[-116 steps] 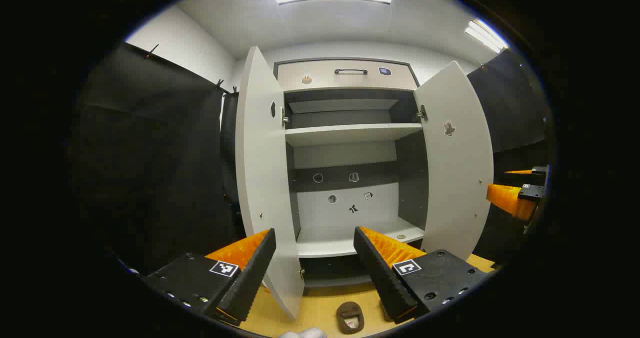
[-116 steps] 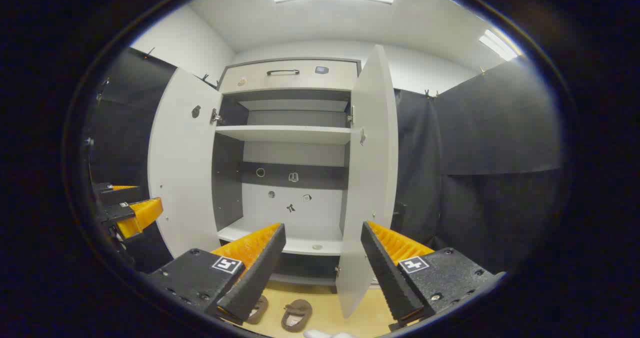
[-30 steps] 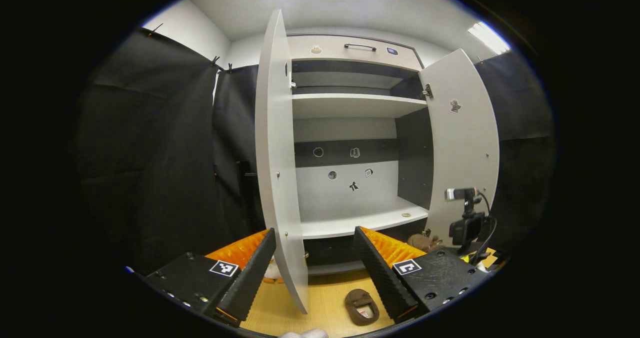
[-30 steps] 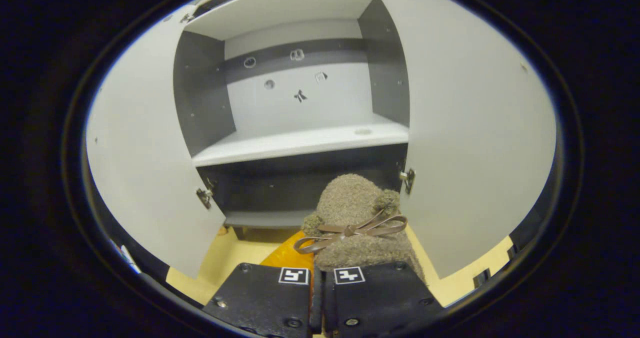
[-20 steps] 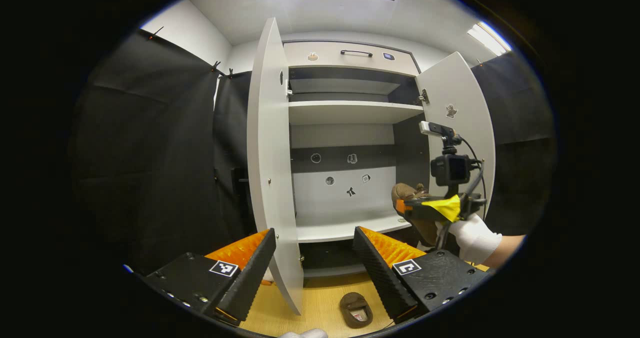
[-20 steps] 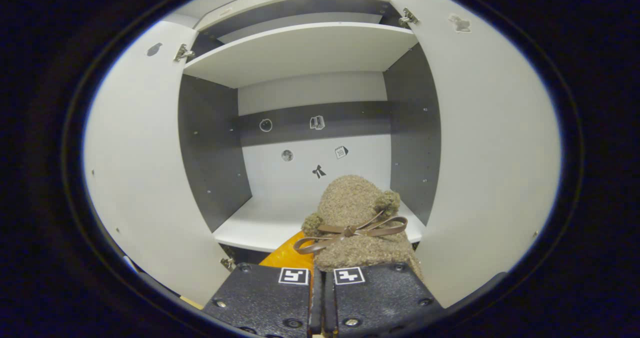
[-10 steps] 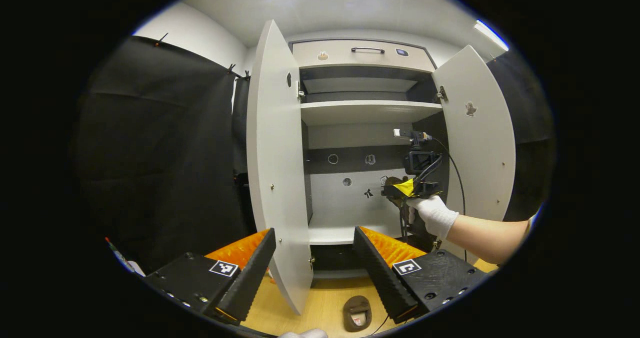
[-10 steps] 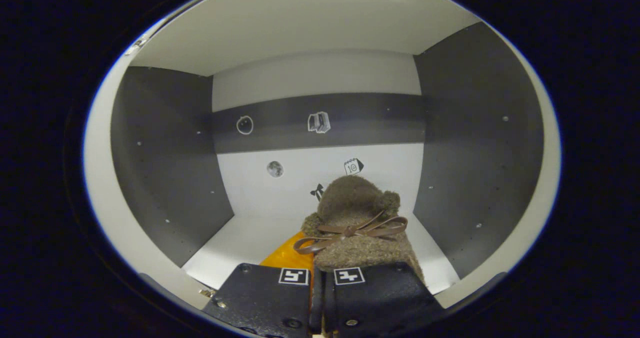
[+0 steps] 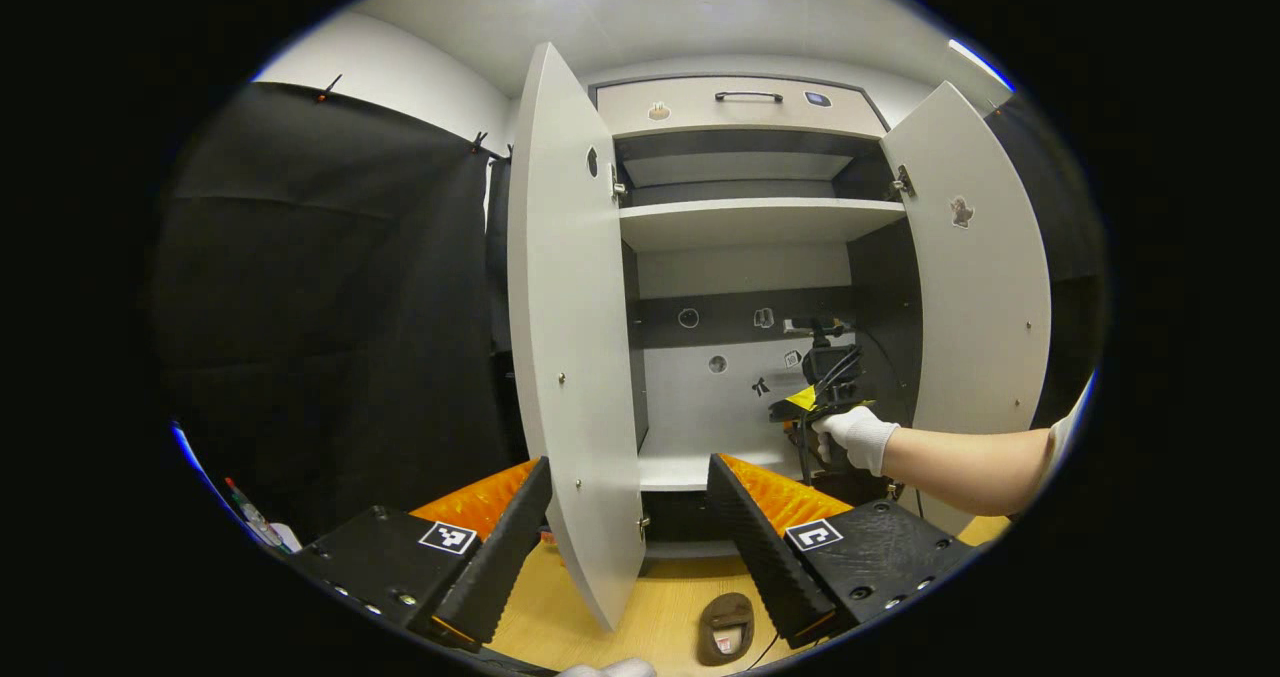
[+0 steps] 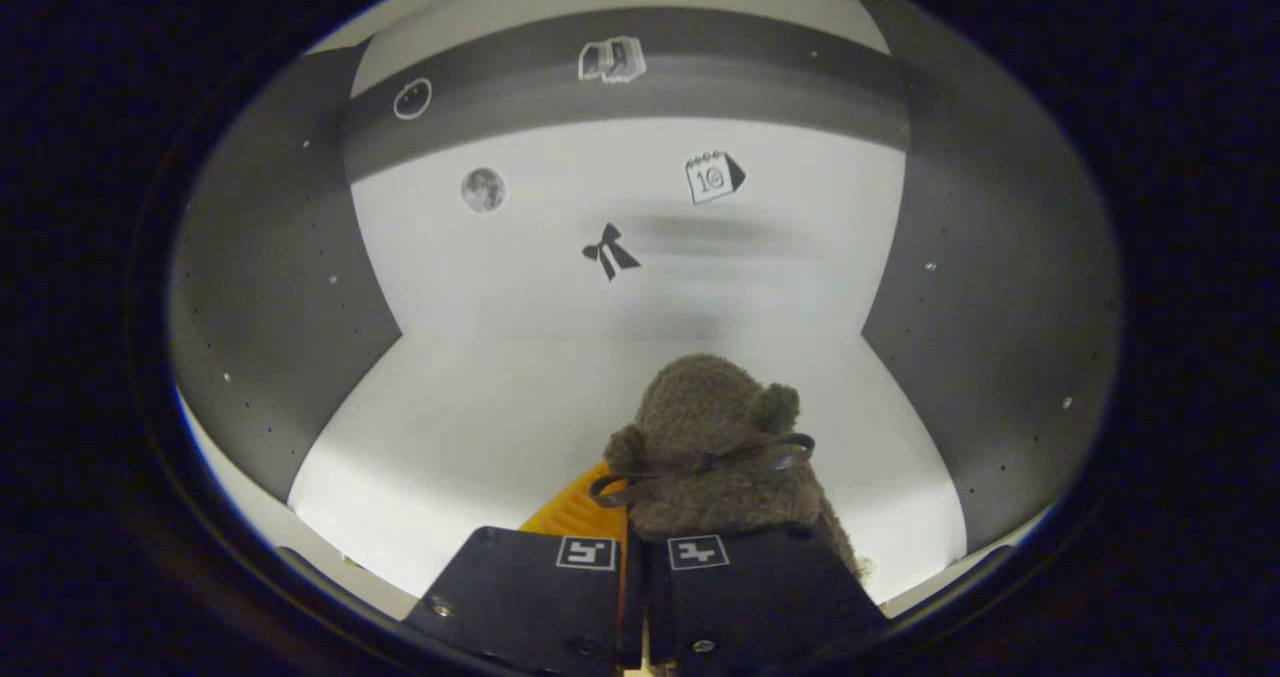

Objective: Grab one shoe with the right hand and put it into the shoe cabinet, grab the other shoe with the left hand and put it into the shoe cabinet; then close the right door with the right hand and the left door with the left hand.

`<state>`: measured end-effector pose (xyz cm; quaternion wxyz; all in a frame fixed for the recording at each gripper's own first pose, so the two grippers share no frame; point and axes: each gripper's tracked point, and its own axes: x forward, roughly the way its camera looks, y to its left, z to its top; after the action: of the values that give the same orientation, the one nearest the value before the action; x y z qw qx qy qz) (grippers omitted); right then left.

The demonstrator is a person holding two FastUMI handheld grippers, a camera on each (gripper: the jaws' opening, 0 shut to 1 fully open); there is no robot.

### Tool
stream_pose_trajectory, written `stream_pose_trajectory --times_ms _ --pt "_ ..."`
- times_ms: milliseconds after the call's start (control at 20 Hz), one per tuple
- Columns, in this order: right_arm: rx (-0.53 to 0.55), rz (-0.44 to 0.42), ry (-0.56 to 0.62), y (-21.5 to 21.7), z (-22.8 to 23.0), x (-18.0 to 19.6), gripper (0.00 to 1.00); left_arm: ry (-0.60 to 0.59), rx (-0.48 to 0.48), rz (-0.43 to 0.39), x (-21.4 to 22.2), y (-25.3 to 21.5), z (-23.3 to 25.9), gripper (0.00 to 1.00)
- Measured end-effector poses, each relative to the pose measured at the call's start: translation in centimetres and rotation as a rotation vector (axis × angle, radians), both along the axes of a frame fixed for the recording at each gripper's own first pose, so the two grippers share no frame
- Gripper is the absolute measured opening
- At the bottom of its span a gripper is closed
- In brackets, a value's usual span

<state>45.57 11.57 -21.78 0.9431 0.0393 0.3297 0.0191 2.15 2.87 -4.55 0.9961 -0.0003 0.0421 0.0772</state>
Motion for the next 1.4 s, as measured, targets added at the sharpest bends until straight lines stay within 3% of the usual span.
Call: stream_pose_trajectory --times_ms 400,450,500,550,700,1100,1400 --pt "0.043 -0.021 0.076 0.2 -0.1 0.0 0.15 -0.02 0.007 -0.02 -0.3 0.1 0.5 0.96" --pt "0.058 -0.022 0.076 0.3 0.1 -0.2 0.25 -0.02 0.008 -0.022 -0.4 0.1 0.5 0.96" --pt "0.066 -0.021 0.077 0.5 0.2 -0.5 0.28 -0.021 0.004 -0.026 -0.4 0.1 0.4 0.96" --pt "0.08 -0.016 0.077 0.7 0.5 -0.9 0.44 -0.021 0.001 -0.032 -0.4 0.0 0.5 0.96" --pt "0.092 -0.031 0.057 0.7 1.5 -2.2 0.69 -0.026 0.005 -0.039 -0.4 0.1 0.6 0.96" --pt "0.064 -0.05 -0.08 -0.5 5.4 -6.7 0.69 -0.04 0.002 -0.076 -0.8 0.2 0.7 0.96" --pt "0.013 -0.044 -0.354 -1.8 11.4 -16.3 0.7 -0.033 0.004 -0.132 -2.1 -0.4 -0.4 0.96"
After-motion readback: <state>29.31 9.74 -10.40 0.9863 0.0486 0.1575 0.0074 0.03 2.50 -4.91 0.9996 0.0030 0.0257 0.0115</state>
